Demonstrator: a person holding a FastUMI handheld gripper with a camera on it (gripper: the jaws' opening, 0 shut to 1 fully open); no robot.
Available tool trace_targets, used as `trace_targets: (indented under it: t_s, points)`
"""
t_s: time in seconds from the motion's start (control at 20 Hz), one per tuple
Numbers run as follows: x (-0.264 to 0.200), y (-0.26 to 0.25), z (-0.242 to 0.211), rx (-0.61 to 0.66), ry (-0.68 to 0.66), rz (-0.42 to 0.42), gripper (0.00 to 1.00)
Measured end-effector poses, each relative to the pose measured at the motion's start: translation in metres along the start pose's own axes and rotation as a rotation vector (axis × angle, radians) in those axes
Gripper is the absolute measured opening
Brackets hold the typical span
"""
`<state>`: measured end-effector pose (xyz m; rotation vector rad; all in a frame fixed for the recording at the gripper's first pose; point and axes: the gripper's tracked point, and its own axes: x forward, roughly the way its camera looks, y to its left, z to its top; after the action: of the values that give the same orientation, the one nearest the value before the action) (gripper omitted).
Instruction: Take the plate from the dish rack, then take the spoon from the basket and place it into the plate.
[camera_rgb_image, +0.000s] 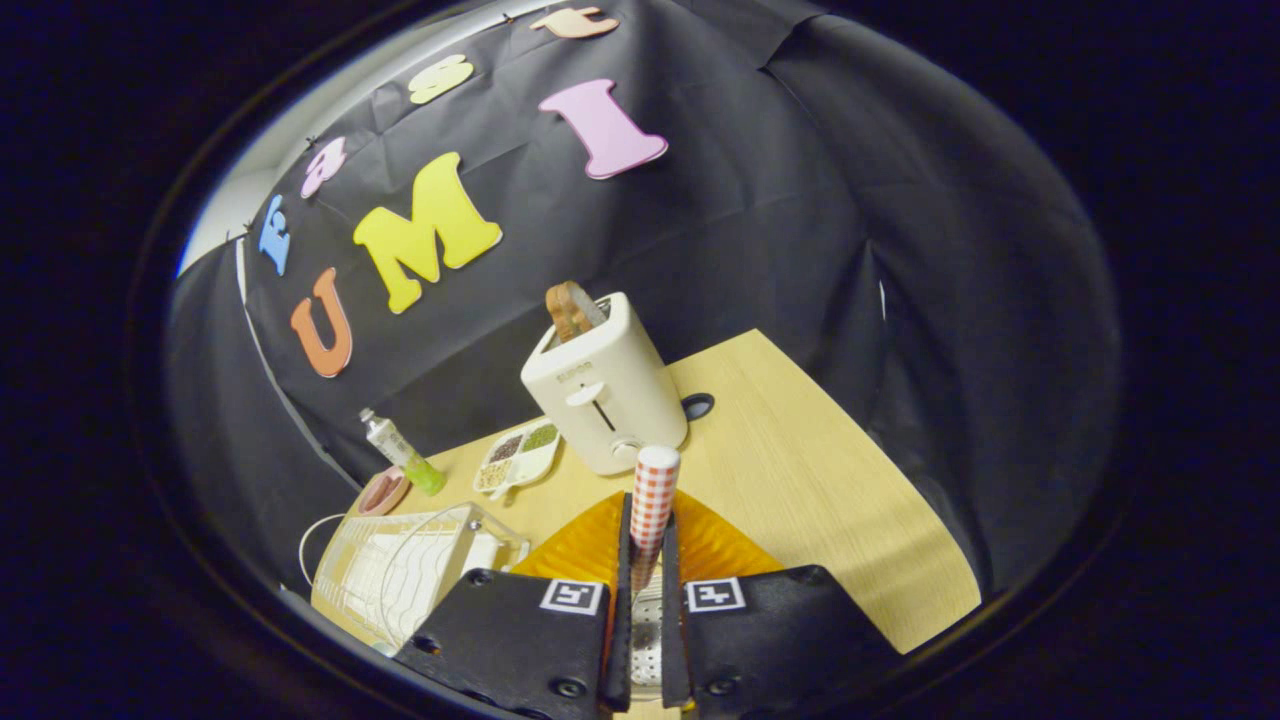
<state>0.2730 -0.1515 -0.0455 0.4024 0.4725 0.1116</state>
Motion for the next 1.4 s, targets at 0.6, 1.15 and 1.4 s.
trace_targets:
  t_s: [0.6,1.15,1.4]
  points:
    - [-0.110,0.035,0.059,-0.001,-0.345,-0.039,0.08]
    - [-0.216,0.200,-0.034,-0.169,-0.405,0.159,0.08]
    - [-0.195,0.259,-0.124,-0.226,-0.333,0.213,0.08]
